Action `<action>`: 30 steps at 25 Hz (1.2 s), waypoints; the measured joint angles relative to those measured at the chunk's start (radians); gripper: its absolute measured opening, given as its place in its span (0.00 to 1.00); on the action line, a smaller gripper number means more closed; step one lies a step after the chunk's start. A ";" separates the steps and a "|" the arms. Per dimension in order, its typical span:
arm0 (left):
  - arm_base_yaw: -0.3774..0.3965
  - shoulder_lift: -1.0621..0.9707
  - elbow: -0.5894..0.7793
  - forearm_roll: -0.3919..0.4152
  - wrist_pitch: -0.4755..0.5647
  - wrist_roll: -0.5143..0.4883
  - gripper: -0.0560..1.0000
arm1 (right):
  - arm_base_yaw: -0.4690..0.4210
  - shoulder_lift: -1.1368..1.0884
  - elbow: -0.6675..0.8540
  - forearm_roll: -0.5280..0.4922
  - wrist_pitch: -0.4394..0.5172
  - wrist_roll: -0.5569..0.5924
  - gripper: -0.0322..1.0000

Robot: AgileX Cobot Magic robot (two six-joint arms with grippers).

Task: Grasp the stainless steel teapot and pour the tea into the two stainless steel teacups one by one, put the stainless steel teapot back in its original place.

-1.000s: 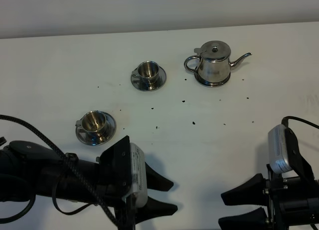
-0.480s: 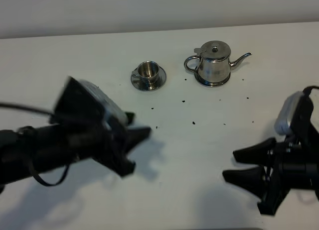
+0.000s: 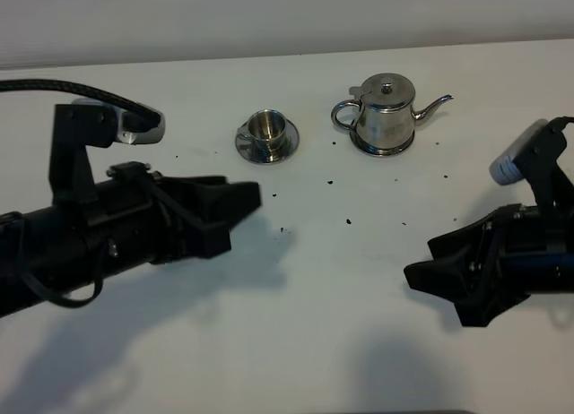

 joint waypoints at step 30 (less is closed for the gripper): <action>0.043 -0.659 0.067 1.574 0.724 -1.209 0.48 | 0.000 0.002 -0.191 -0.209 0.046 0.276 0.48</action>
